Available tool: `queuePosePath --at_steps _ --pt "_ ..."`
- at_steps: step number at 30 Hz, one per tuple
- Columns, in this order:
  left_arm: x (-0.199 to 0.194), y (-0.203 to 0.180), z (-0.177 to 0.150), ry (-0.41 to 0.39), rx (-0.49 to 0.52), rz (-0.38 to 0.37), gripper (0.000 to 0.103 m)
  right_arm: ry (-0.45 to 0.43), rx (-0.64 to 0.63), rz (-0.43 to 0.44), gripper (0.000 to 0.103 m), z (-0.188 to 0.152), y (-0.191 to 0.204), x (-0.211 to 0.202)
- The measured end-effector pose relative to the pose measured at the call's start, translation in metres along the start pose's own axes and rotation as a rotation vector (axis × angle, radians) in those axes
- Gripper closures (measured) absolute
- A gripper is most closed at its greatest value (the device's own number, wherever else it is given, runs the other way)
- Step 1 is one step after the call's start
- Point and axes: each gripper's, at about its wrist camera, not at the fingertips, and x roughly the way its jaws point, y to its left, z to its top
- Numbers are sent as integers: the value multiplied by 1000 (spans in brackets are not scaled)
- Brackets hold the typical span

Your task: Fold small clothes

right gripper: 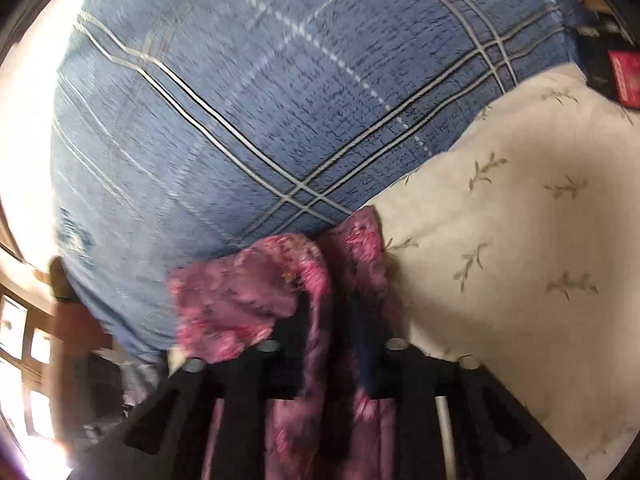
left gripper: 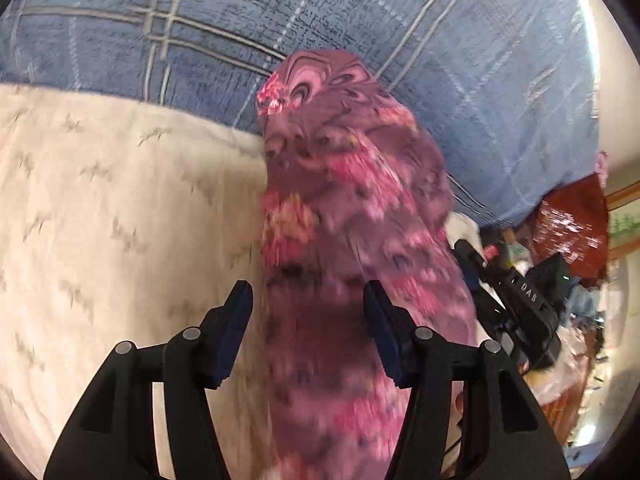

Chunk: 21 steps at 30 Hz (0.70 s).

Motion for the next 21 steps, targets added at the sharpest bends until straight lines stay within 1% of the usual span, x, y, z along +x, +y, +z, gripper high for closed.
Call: queuePosePath --at_steps 1,3,4,5,6,7,8,9,10,11,12,13,14,15,16,17,18,19,20,21 --pt "-2 0 -7 16 4 -17 47 14 24 42 58 -4 -4 -7" --pt "-3 -1 -20 41 17 -44 46 36 29 97 58 -17 -9 -19" --pt "-1 -3 -26 46 24 -51 44 52 15 111 57 -26 -10 -22" --pt "3 -4 -31 52 25 -49 42 70 -6 104 57 -35 -10 -23" --pt "8 -6 -35 64 13 -46 41 84 -20 93 59 -40 -9 -18" --pt "13 -8 -35 76 -2 -51 41 107 -55 71 83 -48 -4 -15" --pt "16 -9 -41 92 -16 -61 43 106 -117 42 93 -53 8 -18" --pt "15 -11 -48 92 -11 -61 43 63 -195 29 93 -58 21 -31" --pt "15 -15 -56 78 12 -39 43 20 -234 28 93 -60 32 -40" --pt "15 -20 -63 74 47 -9 43 -15 -266 10 93 -62 38 -48" --pt "21 -25 -69 69 82 20 45 -12 -295 -54 93 -64 41 -47" --pt "22 -31 -73 43 113 48 45 19 -311 -119 92 -61 41 -42" --pt "21 -35 -74 39 119 53 45 72 -322 -190 91 -62 39 -31" --pt "20 -36 -73 46 112 50 46 86 -308 -200 89 -63 38 -29" --pt "18 -36 -73 59 100 36 46 67 -280 -165 84 -65 35 -38" --pt "13 -32 -73 66 89 7 46 40 -240 -117 83 -65 34 -50" --pt "10 -30 -73 68 83 -6 46 25 -206 -72 76 -67 30 -62" --pt "7 -28 -74 69 78 -13 46 23 -174 -30 62 -71 23 -71" --pt "7 -26 -76 72 68 -22 46 28 -150 5 57 -78 15 -79" --pt "-5 -11 -80 78 60 -34 46 38 -138 18 52 -84 9 -86"
